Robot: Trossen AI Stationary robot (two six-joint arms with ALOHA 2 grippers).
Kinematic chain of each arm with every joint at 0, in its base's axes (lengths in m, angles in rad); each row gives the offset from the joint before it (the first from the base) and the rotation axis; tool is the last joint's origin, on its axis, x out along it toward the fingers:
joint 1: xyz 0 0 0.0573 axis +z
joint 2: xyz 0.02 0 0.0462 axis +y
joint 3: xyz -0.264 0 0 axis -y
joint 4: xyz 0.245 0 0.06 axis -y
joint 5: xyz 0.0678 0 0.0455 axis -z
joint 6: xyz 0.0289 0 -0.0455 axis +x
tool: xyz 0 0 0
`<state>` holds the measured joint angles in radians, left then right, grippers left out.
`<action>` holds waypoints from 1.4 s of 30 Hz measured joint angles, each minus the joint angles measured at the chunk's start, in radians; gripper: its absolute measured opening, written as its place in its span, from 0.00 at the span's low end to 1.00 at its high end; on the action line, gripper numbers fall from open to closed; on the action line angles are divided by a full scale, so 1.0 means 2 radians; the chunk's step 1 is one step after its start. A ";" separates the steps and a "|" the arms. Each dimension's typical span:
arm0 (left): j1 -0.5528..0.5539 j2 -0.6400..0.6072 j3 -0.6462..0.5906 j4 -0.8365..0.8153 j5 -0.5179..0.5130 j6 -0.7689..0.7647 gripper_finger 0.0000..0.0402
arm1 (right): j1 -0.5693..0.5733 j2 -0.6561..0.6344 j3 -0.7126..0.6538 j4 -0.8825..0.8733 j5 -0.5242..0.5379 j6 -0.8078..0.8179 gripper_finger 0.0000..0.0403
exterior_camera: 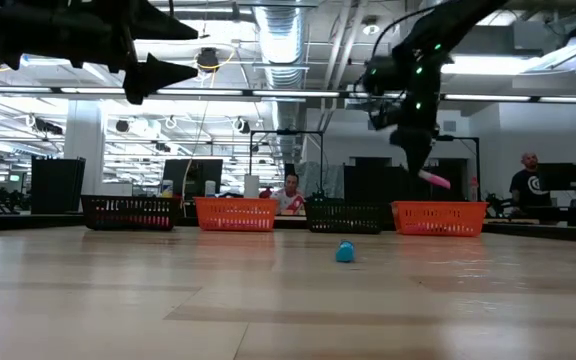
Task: Pick & Place Markers
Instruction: Put the small pink highlighter pen into the right orange bin, then put the small light blue highlighter pen into the right orange bin
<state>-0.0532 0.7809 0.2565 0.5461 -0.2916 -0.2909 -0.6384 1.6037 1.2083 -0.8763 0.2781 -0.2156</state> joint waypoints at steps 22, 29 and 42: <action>0.017 0.000 0.000 -0.001 0.000 0.012 0.78 | -0.003 0.130 0.047 -0.071 0.018 -0.038 0.11; 0.017 0.000 0.000 -0.001 0.000 0.012 0.78 | -0.010 0.130 0.047 -0.082 -0.008 -0.053 0.15; 0.017 0.000 0.000 -0.001 0.000 0.012 0.78 | -0.009 0.130 0.046 -0.081 -0.009 -0.052 0.16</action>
<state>-0.0196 0.7811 0.2565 0.5434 -0.2916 -0.2665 -0.6563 1.8641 1.3010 -1.0393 0.2602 -0.3187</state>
